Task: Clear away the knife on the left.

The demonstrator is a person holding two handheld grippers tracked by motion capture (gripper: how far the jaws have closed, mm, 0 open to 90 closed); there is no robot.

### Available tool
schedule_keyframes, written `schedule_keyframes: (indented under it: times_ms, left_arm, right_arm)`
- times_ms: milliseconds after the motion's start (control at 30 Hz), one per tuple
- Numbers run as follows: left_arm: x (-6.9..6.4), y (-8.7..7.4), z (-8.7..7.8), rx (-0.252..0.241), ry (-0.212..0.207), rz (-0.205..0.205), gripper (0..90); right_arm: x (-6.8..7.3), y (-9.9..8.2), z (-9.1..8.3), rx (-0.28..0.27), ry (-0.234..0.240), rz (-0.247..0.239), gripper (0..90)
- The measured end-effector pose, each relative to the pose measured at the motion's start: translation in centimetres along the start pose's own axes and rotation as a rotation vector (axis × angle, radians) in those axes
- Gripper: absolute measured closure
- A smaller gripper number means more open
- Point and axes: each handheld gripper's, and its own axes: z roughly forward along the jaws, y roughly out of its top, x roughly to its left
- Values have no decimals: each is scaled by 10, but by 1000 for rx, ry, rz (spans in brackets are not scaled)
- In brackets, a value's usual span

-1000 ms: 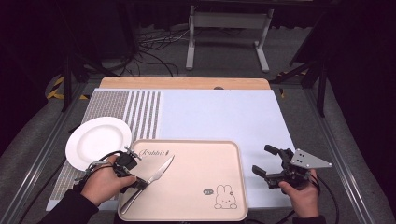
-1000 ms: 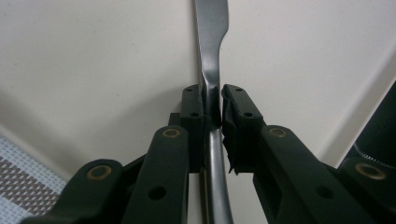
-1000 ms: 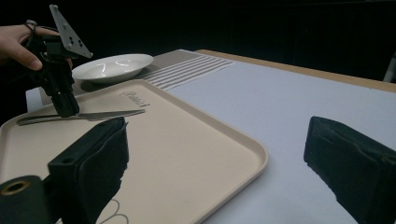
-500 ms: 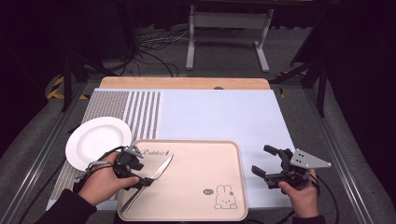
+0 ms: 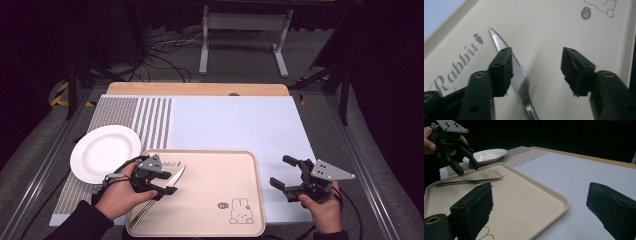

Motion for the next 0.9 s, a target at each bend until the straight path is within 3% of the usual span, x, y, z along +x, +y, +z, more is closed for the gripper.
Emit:
schedule_keyframes:
  times_ms: [67, 100, 133, 167, 200, 267, 533, 900]
  left_arm:
    - [-1, 1, 1, -8, -9, 15, 662]
    - [-1, 2, 3, -7, -18, 24, 662]
    - [-1, 3, 5, -14, -27, 20, 718]
    - [-2, 3, 9, -25, -40, 25, 824]
    - [-2, 3, 9, -25, -40, 25, 872]
    - [-2, 3, 15, -11, -47, 49, 900]
    - [-1, 1, 34, 42, -87, 59, 900]
    - [5, -6, 41, 91, -65, 42, 900]
  right_arm:
    - [0, 0, 0, -1, 0, -1, 75]
    - [0, 0, 0, -1, -1, -1, 75]
    - [0, 0, 0, -1, 0, -1, 75]
    - [0, 0, 0, 0, 1, -2, 75]
    - [0, 0, 0, 0, 1, -2, 75]
    - [0, 0, 0, 0, 1, -1, 75]
    - [-1, 0, -1, 0, -1, -1, 75]
    - [0, 0, -1, 1, -1, -3, 75]
